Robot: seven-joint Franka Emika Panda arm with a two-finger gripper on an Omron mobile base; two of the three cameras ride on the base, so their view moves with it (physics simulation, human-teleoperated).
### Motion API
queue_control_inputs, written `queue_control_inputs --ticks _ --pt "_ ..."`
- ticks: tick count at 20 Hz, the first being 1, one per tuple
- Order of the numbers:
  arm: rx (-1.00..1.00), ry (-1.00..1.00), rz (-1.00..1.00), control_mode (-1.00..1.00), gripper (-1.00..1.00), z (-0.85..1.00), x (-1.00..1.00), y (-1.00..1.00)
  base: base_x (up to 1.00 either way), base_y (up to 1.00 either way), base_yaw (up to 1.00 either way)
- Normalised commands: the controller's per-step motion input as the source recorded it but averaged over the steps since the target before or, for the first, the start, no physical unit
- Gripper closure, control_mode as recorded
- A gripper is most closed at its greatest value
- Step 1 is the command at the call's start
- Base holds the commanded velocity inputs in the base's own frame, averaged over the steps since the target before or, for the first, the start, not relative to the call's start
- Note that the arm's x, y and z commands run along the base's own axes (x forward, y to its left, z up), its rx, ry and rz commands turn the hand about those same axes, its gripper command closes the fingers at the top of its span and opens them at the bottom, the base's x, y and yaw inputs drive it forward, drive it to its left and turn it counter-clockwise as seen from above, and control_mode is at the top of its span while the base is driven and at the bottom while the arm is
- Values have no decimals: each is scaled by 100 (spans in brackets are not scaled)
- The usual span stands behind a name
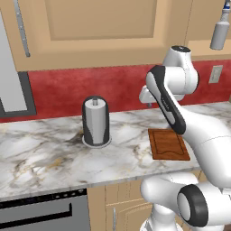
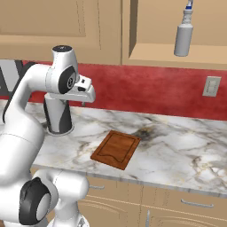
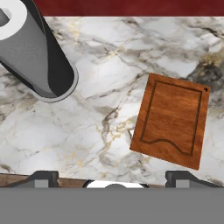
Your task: Move the cutting board and knife to the sink. Then move spray from the cabinet to the counter.
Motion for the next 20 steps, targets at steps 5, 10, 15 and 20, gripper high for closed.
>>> queue_control_inputs --ticks 5,10,15,20 --pt "0 0 0 -100 -100 0 0 -1 0 0 0" --pt "0 0 0 -100 -100 0 -2 -25 0 0 0" --pt "0 0 0 -100 -100 -3 0 -23 0 0 0" --pt "0 0 0 -100 -100 -6 0 -30 0 0 0"
